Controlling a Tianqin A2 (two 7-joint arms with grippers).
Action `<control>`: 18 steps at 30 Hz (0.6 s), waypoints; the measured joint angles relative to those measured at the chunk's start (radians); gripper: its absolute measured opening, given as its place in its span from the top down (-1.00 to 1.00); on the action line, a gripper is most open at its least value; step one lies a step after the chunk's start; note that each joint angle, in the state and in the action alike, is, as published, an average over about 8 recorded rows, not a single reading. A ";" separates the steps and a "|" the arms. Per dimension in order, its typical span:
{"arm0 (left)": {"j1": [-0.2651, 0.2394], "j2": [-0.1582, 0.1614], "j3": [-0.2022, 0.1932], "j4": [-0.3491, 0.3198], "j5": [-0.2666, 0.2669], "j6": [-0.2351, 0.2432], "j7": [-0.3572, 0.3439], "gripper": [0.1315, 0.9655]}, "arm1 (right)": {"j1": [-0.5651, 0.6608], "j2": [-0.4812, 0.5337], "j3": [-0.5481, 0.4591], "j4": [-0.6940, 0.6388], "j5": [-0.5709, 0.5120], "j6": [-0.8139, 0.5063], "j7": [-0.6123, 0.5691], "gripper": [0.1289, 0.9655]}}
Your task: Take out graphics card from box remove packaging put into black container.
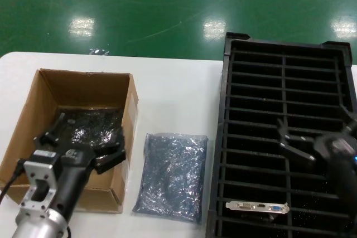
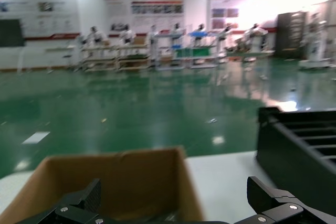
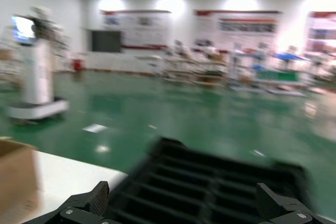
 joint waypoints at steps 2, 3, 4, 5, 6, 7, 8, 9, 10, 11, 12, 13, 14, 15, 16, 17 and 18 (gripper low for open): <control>0.010 -0.005 -0.001 0.011 -0.033 -0.021 0.019 -1.00 | -0.032 -0.011 0.023 -0.004 0.011 0.036 -0.015 -1.00; 0.014 -0.007 -0.002 0.015 -0.046 -0.029 0.027 -1.00 | -0.045 -0.015 0.032 -0.006 0.015 0.050 -0.021 -1.00; 0.017 -0.008 -0.002 0.018 -0.057 -0.036 0.033 -1.00 | -0.055 -0.019 0.039 -0.007 0.019 0.062 -0.026 -1.00; 0.020 -0.010 -0.003 0.021 -0.066 -0.042 0.038 -1.00 | -0.064 -0.022 0.045 -0.009 0.022 0.072 -0.030 -1.00; 0.022 -0.011 -0.003 0.023 -0.072 -0.046 0.042 -1.00 | -0.070 -0.024 0.050 -0.009 0.024 0.079 -0.033 -1.00; 0.023 -0.011 -0.003 0.024 -0.077 -0.049 0.045 -1.00 | -0.074 -0.026 0.053 -0.010 0.026 0.084 -0.035 -1.00; 0.024 -0.012 -0.003 0.025 -0.079 -0.050 0.046 -1.00 | -0.076 -0.026 0.054 -0.010 0.026 0.086 -0.036 -1.00; 0.024 -0.012 -0.003 0.025 -0.080 -0.051 0.047 -1.00 | -0.077 -0.027 0.055 -0.010 0.027 0.087 -0.036 -1.00; 0.024 -0.012 -0.003 0.026 -0.081 -0.051 0.047 -1.00 | -0.078 -0.027 0.056 -0.011 0.027 0.088 -0.037 -1.00; 0.024 -0.012 -0.003 0.026 -0.081 -0.052 0.047 -1.00 | -0.078 -0.027 0.056 -0.011 0.027 0.088 -0.037 -1.00; 0.024 -0.012 -0.003 0.026 -0.081 -0.052 0.047 -1.00 | -0.078 -0.027 0.056 -0.011 0.027 0.089 -0.037 -1.00; 0.024 -0.012 -0.003 0.026 -0.081 -0.052 0.047 -1.00 | -0.078 -0.027 0.056 -0.011 0.027 0.089 -0.037 -1.00; 0.024 -0.012 -0.003 0.026 -0.081 -0.052 0.047 -1.00 | -0.078 -0.027 0.056 -0.011 0.027 0.089 -0.037 -1.00; 0.024 -0.012 -0.003 0.026 -0.081 -0.052 0.047 -1.00 | -0.078 -0.027 0.056 -0.011 0.027 0.089 -0.037 -1.00; 0.024 -0.012 -0.003 0.026 -0.081 -0.052 0.047 -1.00 | -0.078 -0.027 0.056 -0.011 0.027 0.089 -0.037 -1.00; 0.024 -0.012 -0.003 0.026 -0.081 -0.052 0.047 -1.00 | -0.078 -0.027 0.056 -0.011 0.027 0.089 -0.037 -1.00; 0.024 -0.012 -0.003 0.026 -0.081 -0.052 0.047 -1.00 | -0.078 -0.027 0.056 -0.011 0.027 0.089 -0.037 -1.00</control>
